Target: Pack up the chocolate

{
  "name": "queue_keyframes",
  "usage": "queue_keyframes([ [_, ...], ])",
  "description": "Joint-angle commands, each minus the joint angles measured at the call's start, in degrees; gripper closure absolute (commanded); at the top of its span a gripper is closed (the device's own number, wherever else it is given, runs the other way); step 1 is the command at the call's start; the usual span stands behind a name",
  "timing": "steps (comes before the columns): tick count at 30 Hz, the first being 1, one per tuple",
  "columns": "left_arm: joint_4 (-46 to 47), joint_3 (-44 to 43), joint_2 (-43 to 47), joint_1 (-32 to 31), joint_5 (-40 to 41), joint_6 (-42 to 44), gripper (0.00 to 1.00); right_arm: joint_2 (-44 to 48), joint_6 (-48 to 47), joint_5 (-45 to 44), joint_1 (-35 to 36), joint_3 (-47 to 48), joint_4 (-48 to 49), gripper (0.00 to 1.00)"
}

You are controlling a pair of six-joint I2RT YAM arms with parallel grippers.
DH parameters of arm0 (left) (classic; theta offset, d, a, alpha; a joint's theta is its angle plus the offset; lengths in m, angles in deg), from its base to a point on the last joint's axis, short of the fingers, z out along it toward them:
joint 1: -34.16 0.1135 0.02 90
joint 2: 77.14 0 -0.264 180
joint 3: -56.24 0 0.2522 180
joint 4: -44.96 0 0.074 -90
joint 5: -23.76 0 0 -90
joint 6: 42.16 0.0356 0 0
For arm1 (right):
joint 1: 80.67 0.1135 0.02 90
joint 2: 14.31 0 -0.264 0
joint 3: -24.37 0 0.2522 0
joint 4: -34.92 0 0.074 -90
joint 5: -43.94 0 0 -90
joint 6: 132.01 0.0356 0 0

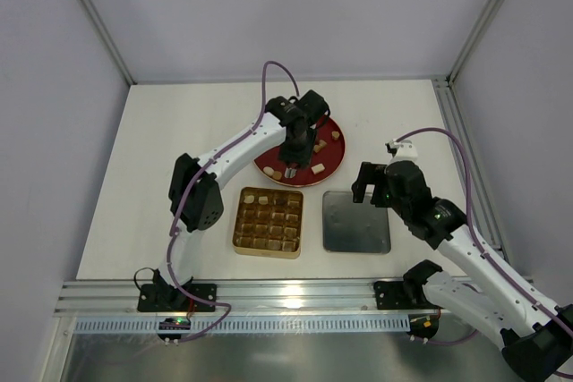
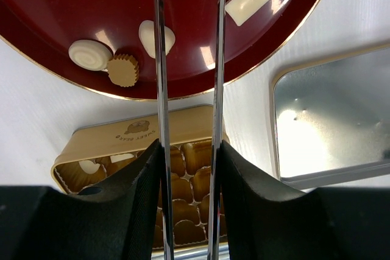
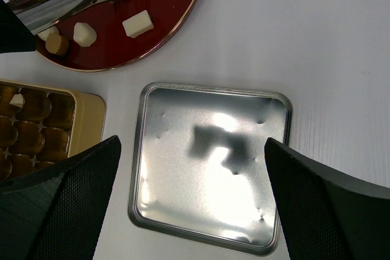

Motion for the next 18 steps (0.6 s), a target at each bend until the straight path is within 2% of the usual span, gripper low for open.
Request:
queue_keyframes([
  [1, 0.67, -2.02, 1.34, 0.15, -0.66, 0.41, 0.60, 0.56, -0.69, 0.28, -0.27, 1.72, 0.81, 0.00],
  [18, -0.65, -1.49, 1.70, 0.15, -0.22, 1.02, 0.63, -0.23, -0.34, 0.63, -0.35, 1.36, 1.43, 0.00],
])
